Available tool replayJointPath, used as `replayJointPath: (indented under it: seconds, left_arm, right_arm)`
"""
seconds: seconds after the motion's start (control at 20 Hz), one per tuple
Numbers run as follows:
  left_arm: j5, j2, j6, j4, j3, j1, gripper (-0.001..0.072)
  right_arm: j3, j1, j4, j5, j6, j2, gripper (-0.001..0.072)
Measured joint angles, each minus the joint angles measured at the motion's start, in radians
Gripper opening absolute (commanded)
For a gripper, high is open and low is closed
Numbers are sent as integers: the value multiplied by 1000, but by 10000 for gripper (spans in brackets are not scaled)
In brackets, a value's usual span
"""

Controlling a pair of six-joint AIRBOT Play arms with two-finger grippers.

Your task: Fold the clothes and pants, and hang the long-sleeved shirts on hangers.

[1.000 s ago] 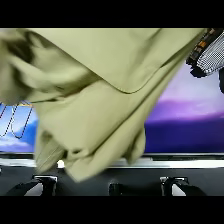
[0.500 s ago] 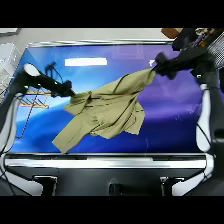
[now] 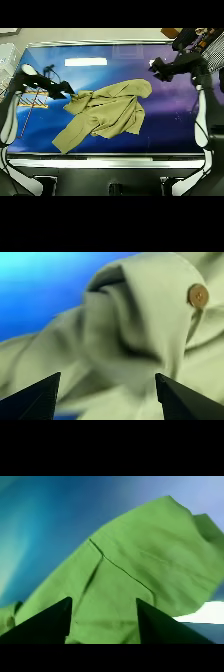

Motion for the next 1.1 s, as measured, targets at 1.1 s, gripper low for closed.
replayJointPath:
  seconds: [1.1]
  left_arm:
    - [140,459,295,-52,-1025,184,720]
  right_arm:
    - [-916,-28,176,-138,-378,349,484]
